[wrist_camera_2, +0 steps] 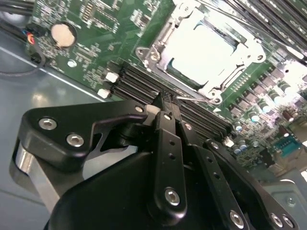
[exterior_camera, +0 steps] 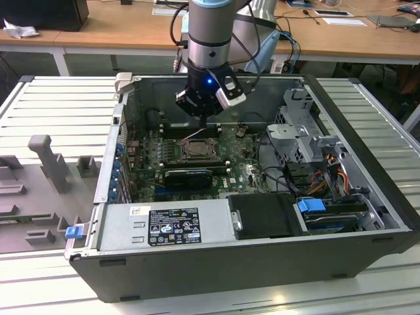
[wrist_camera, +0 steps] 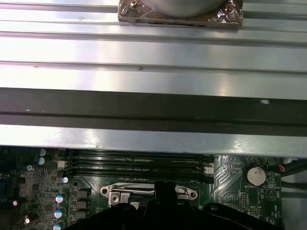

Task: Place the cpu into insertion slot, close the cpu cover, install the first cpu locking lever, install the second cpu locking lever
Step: 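Install the first cpu locking lever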

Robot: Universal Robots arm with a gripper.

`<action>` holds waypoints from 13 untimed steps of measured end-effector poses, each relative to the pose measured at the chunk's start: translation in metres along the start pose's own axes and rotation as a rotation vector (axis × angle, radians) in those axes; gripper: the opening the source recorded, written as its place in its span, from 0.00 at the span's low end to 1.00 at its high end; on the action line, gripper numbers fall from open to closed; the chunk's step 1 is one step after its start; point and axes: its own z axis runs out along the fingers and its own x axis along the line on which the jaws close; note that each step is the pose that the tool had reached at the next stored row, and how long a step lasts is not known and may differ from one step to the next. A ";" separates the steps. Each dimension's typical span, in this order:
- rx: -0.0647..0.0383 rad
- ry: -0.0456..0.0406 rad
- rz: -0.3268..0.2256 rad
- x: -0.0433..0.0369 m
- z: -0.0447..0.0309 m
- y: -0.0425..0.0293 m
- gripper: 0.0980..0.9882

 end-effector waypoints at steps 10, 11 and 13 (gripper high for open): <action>-0.006 -0.0017 -0.004 0.0087 0.0029 0.0000 0.01; -0.006 -0.0018 -0.008 0.0086 0.0039 0.0000 0.01; -0.006 -0.0015 -0.019 0.0087 0.0058 0.0004 0.01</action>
